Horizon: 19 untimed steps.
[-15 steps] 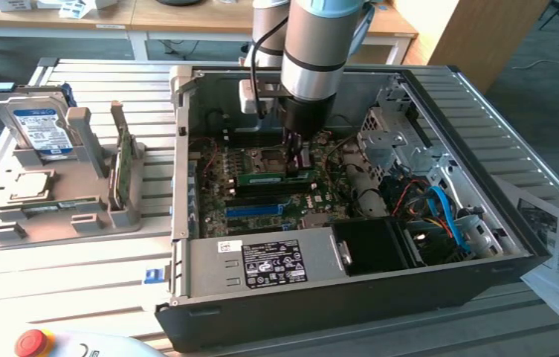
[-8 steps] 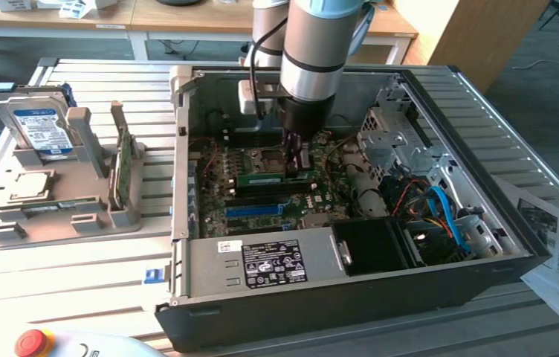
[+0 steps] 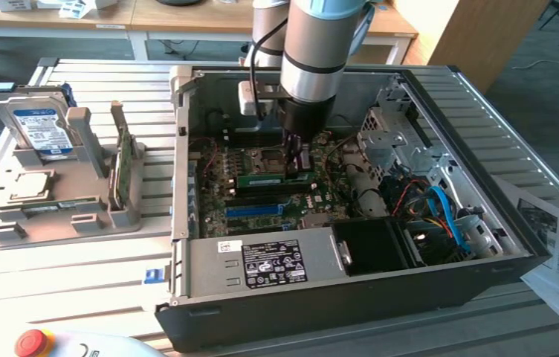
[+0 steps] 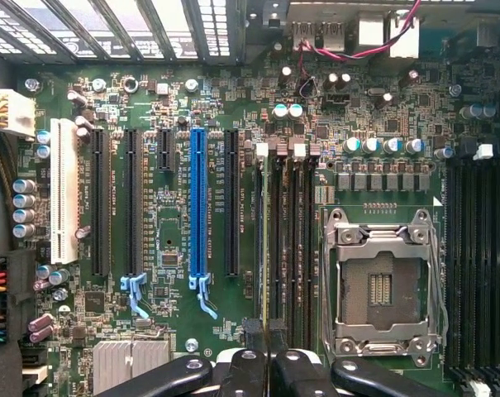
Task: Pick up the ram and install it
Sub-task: 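Insert the ram into the slot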
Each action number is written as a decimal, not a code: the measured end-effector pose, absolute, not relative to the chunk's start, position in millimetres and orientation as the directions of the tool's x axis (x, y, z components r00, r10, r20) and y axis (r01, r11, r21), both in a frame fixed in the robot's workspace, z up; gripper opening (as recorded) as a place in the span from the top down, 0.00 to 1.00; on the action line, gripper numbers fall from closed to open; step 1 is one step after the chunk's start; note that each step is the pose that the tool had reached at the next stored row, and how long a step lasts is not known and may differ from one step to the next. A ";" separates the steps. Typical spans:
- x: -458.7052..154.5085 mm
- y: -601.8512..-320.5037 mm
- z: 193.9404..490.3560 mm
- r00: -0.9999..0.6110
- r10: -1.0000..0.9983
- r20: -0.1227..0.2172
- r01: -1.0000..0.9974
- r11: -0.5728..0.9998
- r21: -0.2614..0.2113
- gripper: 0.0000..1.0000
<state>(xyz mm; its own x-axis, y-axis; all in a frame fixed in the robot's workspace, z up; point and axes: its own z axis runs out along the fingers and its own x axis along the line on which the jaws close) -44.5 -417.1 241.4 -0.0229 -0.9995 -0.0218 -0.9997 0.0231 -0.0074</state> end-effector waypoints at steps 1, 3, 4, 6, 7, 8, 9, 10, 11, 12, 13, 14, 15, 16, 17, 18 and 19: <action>-44.5 -417.1 240.9 -0.023 -0.999 -0.022 -1.000 0.023 -0.007 0.88; -44.5 -417.1 239.1 -0.023 -1.000 -0.022 -1.000 0.023 -0.007 0.88; -44.5 -417.1 238.1 -0.023 -1.000 -0.022 -1.000 0.023 -0.007 0.88; -44.5 -417.1 235.8 -0.023 -1.000 -0.022 -1.000 0.023 -0.007 0.88; -44.6 -417.1 234.6 -0.023 -1.000 -0.022 -1.000 0.023 -0.007 0.88; -44.6 -417.1 233.7 -0.023 -1.000 -0.022 -1.000 0.023 -0.007 0.88; -44.7 -417.1 233.7 -0.023 -1.000 -0.022 -1.000 0.023 -0.008 0.88; -44.7 -417.1 233.7 -0.023 -1.000 -0.022 -1.000 0.023 -0.008 0.88; -44.6 -417.1 233.7 -0.023 -1.000 -0.022 -1.000 0.023 -0.008 0.88; -44.7 -417.1 233.6 -0.023 -1.000 -0.022 -1.000 0.023 -0.008 0.88; -44.6 -417.1 233.6 -0.023 -0.999 -0.022 -1.000 0.023 -0.008 0.88; -44.6 -417.1 233.6 -0.023 -0.999 -0.022 -1.000 0.023 -0.008 0.88; -44.7 -417.0 233.5 -0.024 -0.999 -0.023 -1.000 0.024 -0.008 0.88; -44.7 -417.1 233.5 -0.025 -0.999 -0.023 -1.000 0.025 -0.008 0.88; -44.6 -417.0 233.5 -0.026 -0.999 -0.023 -1.000 0.026 -0.008 0.88; -44.7 -417.1 233.5 -0.026 -0.999 -0.023 -1.000 0.026 -0.008 0.88; -44.7 -417.1 233.5 -0.026 -0.999 -0.023 -1.000 0.026 -0.008 0.88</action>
<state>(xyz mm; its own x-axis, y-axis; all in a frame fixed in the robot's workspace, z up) -44.7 -417.1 233.5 -0.0258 -0.9994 -0.0229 -0.9996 0.0260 -0.0076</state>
